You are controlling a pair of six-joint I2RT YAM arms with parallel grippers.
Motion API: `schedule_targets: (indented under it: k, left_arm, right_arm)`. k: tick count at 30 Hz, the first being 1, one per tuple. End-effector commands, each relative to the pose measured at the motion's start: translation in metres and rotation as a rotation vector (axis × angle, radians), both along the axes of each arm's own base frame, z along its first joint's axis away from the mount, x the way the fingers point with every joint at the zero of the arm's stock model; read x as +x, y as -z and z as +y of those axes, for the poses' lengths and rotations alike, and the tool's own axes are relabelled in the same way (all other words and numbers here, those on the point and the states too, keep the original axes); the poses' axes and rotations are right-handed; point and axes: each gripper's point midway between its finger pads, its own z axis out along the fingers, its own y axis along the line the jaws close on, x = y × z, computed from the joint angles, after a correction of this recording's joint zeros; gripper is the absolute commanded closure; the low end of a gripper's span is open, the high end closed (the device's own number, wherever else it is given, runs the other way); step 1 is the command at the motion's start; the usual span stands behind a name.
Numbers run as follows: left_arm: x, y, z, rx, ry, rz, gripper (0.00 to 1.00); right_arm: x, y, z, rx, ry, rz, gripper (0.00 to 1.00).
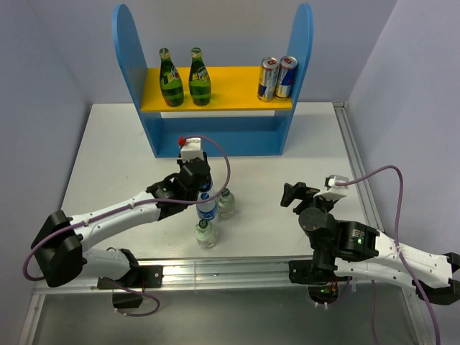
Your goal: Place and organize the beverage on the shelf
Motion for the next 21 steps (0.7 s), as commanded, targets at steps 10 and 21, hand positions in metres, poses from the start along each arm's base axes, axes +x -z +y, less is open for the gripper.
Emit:
schedule_targets:
  k: [10,21]
  left_arm:
    - [0.036,-0.063,0.021,0.038,-0.097,-0.139,1.0]
    - [0.1,-0.104,0.076,-0.018,-0.219,-0.263,1.0]
  right_arm:
    - [0.001,-0.004,-0.003,0.02,0.025,-0.023,0.03]
    - [0.002,-0.004,0.0,0.015,0.019,-0.022,0.03]
